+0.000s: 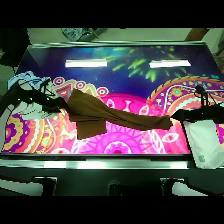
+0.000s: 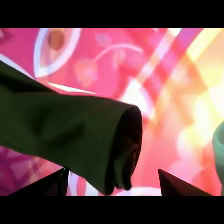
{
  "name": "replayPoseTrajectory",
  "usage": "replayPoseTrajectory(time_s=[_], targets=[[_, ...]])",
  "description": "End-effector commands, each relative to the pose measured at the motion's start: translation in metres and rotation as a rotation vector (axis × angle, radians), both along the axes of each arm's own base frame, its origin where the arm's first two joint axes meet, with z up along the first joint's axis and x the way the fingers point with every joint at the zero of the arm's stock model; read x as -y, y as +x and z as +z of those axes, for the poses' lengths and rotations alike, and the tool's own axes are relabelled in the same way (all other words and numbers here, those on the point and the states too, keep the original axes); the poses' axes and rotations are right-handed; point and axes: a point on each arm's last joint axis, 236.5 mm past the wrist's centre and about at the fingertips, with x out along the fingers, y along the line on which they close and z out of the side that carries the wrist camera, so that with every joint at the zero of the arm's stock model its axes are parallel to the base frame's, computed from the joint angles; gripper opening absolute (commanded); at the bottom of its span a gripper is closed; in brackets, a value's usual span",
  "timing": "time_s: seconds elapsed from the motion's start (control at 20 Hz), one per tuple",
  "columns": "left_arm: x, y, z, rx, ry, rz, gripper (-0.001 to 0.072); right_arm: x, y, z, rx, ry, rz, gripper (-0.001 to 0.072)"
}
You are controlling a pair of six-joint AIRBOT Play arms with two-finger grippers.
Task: Fold the shirts.
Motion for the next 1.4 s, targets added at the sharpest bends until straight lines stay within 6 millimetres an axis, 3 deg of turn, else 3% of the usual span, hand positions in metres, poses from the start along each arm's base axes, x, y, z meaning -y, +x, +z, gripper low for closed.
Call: replayPoseTrajectory(time_s=[0.0,0.15,0.3,0.5,0.55,0.6,0.65,1.05,1.3,1.35], targets=[[0.018,-0.029,-0.03,-0.08,0.002,-0.034,0.064,0.003,-0.028,-0.007,-0.109,-0.027,0.06,0.0673],[0.037,-0.031,-0.038,-0.079,-0.044,-0.015,0.064,-0.005,-0.04,-0.008,-0.15,0.004,0.09,0.069],[0.04,-0.039,-0.05,-0.114,-0.046,-0.017,0.0637,-0.023,-0.062,-0.017,-0.209,0.072,0.128,0.0691],[0.038,-0.024,-0.057,-0.077,-0.031,0.038,0.0381,-0.055,-0.088,-0.038,-0.259,0.196,0.134,0.0691],[0.037,-0.02,-0.057,-0.063,-0.027,0.051,0.0269,-0.061,-0.09,-0.041,-0.257,0.222,0.132,0.0691],[0.036,-0.019,-0.057,-0.057,-0.027,0.052,0.0091,-0.064,-0.091,-0.043,-0.251,0.231,0.132,0.0691],[0.037,-0.019,-0.057,-0.053,-0.027,0.045,0.0032,-0.063,-0.089,-0.047,-0.244,0.221,0.122,0.0691],[0.038,-0.021,-0.042,-0.028,-0.031,0.005,0.0032,-0.024,-0.041,-0.063,-0.072,0.046,-0.001,0.0666],[0.038,-0.021,-0.042,-0.027,-0.031,0.007,0.0032,-0.022,-0.022,-0.059,-0.002,0.037,-0.036,0.052],[0.038,-0.021,-0.042,-0.028,-0.031,0.006,0.0032,-0.028,-0.019,-0.057,0.017,0.049,-0.018,0.043]])
